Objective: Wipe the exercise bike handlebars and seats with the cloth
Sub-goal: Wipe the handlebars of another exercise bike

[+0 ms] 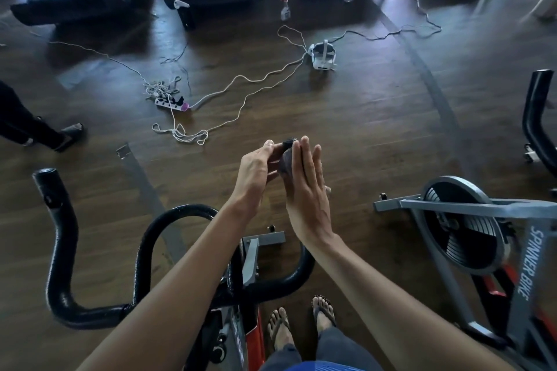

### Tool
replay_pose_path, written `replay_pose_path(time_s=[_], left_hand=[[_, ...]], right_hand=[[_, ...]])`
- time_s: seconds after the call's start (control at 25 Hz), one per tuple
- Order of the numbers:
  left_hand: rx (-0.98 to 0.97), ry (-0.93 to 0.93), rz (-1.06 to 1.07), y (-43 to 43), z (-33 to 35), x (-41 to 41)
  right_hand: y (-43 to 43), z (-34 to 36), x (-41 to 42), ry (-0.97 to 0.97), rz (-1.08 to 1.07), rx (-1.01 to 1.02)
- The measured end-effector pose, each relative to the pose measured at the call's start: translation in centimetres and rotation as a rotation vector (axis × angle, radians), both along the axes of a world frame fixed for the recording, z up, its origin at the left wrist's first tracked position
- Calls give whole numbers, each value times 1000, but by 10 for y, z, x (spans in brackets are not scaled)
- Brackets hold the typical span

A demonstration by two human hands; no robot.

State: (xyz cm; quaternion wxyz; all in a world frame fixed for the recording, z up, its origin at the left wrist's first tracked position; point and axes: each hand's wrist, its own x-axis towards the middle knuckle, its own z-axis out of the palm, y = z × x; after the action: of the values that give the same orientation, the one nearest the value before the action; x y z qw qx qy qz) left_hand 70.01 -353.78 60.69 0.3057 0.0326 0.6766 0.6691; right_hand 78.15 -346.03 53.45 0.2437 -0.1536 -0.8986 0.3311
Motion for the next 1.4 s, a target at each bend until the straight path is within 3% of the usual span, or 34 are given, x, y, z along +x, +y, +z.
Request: replay_pose_path(time_s=[0.4, 0.56, 0.72, 0.84, 0.96, 1.16, 1.28, 1.4], left_hand=[[-1, -57, 10, -3, -1, -3], [26, -95, 31, -2, -3, -4], [46, -119, 33, -2, -4, -4], [40, -131, 53, -2, -4, -5], [27, -121, 51, -2, -2, -5], [34, -126, 28, -3, -2, -2], [41, -113, 22, -3, -2, 0], [50, -119, 29, -5, -1, 2]], right_hand=[[14, 40, -18, 10, -10, -217], [22, 66, -53, -128, -68, -98], [16, 59, -46, -111, -184, -229], [24, 63, -46, -127, -111, -124], [29, 67, -52, -176, -131, -183], [19, 58, -11, 138, -158, -316], [-4, 31, 9, 233, -160, -254], [-20, 11, 5, 59, -181, 1]])
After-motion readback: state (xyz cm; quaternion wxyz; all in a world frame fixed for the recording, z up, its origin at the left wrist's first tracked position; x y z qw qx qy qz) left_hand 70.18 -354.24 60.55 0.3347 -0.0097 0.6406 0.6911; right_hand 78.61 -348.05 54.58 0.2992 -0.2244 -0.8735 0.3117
